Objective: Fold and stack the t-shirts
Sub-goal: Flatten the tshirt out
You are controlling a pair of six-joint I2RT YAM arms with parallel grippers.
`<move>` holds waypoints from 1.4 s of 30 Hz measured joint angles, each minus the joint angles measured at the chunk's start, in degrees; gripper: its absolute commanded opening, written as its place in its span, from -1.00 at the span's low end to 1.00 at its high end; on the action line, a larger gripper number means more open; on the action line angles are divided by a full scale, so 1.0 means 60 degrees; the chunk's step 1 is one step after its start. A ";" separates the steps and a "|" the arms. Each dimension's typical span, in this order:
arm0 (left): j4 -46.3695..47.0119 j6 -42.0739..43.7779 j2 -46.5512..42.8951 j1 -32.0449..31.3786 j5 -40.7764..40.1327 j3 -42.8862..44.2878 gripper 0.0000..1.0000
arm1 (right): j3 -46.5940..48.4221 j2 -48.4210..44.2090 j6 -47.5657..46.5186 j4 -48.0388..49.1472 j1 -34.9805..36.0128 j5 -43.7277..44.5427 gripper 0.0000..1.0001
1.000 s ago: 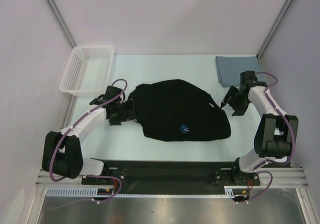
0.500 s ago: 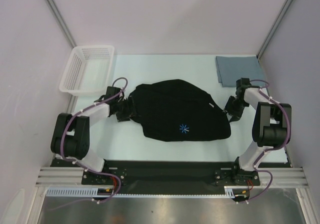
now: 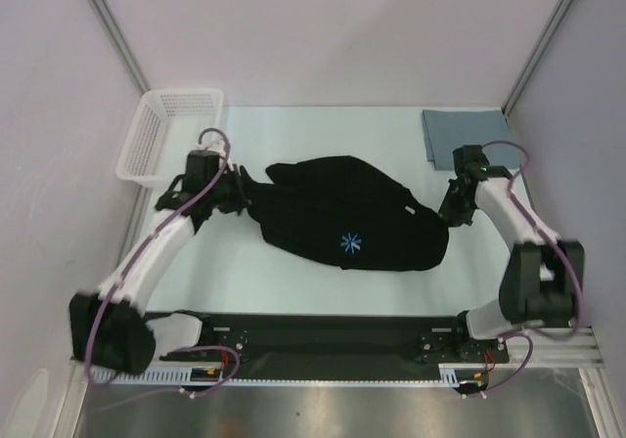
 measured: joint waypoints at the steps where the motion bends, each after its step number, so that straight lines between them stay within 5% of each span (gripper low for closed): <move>1: -0.0364 0.0095 -0.0852 -0.0062 -0.0219 0.0113 -0.99 | 0.0011 -0.0619 0.0058 -0.0168 0.0084 0.0087 -1.00; 9: -0.2579 0.0696 -0.6087 -0.0087 -0.1220 0.1351 -0.99 | 0.2634 -0.5810 0.0357 -0.1665 0.0397 0.0219 -1.00; 17: -0.3475 0.1195 -0.6349 -0.0087 -0.1118 0.2900 -0.84 | 0.4885 -0.7104 0.0423 -0.2747 0.0452 -0.0346 -1.00; 22: -0.2896 0.1490 -0.4557 -0.0084 -0.1202 0.2987 -0.67 | 0.4470 -0.5661 0.0597 -0.2138 0.0419 -0.0353 -1.00; 24: -0.2674 0.1661 -0.2929 -0.0073 -0.1228 0.3242 -0.31 | 0.4535 -0.4109 0.0754 -0.1588 0.0266 -0.0295 -1.00; 27: -0.2947 0.1840 0.0244 -0.0058 -0.1351 0.4743 -0.05 | 0.4903 -0.1494 0.0827 -0.0681 0.0015 -0.0200 -0.71; 29: -0.3016 0.1963 0.2550 -0.0055 -0.1665 0.6043 0.30 | 0.5246 0.0554 0.0780 -0.0175 -0.0157 -0.0175 -0.61; 32: -0.3224 0.2098 0.4317 -0.0055 -0.2310 0.6583 0.49 | 0.6131 0.2918 0.0579 -0.0375 -0.0423 -0.0069 -0.42; 37: -0.3450 0.2047 0.3541 -0.0062 -0.2452 0.5974 0.29 | 0.6907 0.4003 0.0011 -0.1464 -0.0696 0.0102 -0.24; 39: -0.3085 0.1792 0.2040 -0.0084 -0.2127 0.4550 0.24 | 0.6251 0.3333 -0.0117 -0.1326 -0.0725 -0.0062 -0.14; 40: -0.2994 0.1621 0.1195 -0.0102 -0.1960 0.3719 0.24 | 0.5588 0.2721 -0.0160 -0.1198 -0.0714 -0.0262 0.11; 42: -0.2703 0.1169 -0.0430 -0.0127 -0.1614 0.1923 0.21 | 0.4284 0.1457 -0.0248 -0.1188 -0.0630 -0.0630 0.12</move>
